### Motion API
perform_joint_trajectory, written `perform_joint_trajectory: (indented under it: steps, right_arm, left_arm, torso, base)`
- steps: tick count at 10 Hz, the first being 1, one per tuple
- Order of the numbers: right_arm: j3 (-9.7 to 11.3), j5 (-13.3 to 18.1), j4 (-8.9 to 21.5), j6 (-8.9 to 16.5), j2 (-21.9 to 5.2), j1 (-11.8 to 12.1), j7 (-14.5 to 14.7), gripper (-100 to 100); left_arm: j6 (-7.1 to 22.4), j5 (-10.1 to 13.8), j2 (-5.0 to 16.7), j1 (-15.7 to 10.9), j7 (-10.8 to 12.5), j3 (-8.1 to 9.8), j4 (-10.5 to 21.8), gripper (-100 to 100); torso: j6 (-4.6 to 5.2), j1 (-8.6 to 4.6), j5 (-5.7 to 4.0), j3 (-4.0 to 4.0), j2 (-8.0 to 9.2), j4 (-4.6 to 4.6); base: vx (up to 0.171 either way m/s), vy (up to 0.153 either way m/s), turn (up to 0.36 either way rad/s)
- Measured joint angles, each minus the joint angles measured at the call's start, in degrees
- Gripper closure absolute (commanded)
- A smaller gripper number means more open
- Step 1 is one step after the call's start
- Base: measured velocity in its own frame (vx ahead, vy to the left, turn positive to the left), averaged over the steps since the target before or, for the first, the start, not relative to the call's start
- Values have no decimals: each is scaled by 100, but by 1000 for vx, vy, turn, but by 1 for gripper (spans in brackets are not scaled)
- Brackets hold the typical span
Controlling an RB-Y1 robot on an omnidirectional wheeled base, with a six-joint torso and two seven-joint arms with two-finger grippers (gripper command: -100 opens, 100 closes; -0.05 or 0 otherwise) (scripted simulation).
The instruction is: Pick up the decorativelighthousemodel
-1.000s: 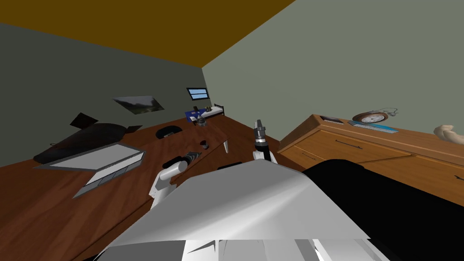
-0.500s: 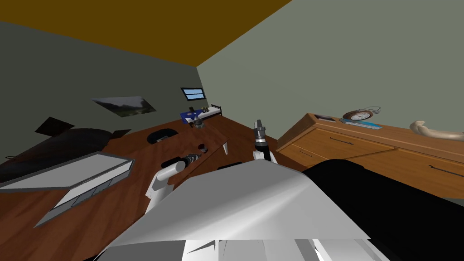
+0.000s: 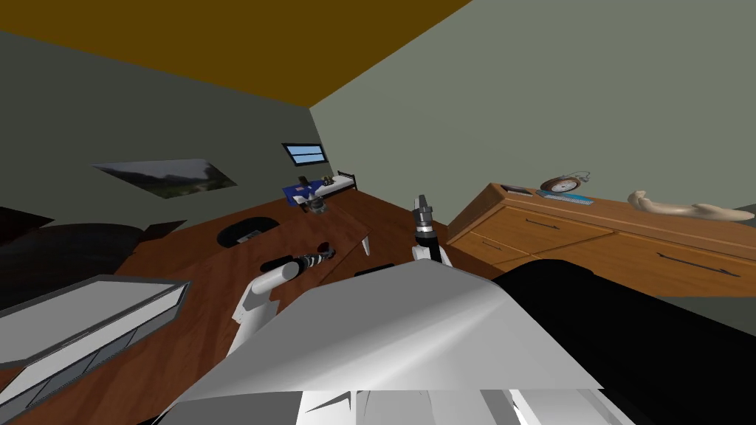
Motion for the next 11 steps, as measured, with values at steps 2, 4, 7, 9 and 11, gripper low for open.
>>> perform_joint_trajectory:
  steps: [2, 4, 7, 9, 11]
  right_arm:
    - [0, 0, 0, 0, 0, -1, 0, 0]
    - [0, 0, 0, 0, 0, -1, 0, 0]
    - [0, 0, 0, 0, 1, -1, 0, 0]
    - [0, 0, 0, 0, 0, -1, 0, 0]
    - [0, 0, 0, 0, 0, -1, 0, 0]
  left_arm:
    - [19, 5, 4, -3, 9, 0, 0, -100]
    - [-110, -27, -75, -58, -80, -21, 191, -100]
    - [-227, -59, -146, -78, -156, -50, 310, 100]
    - [-228, -55, -148, -79, -151, -48, 310, 100]
    - [-229, -58, -146, -79, -154, -48, 310, 0]
  torso:
    - [-3, -5, -1, 18, 33, 6]
    - [-3, -3, 0, 19, 34, 7]
    - [-5, -4, -3, 23, 41, 9]
    - [-4, -7, -6, 23, 41, 8]
    - [-5, -7, -5, 23, 42, 8]
  base:
    - [15, 6, 2]
    - [28, 11, -2]
    - [5, 2, 0]
    - [0, 0, 0]
    - [0, 0, 0]
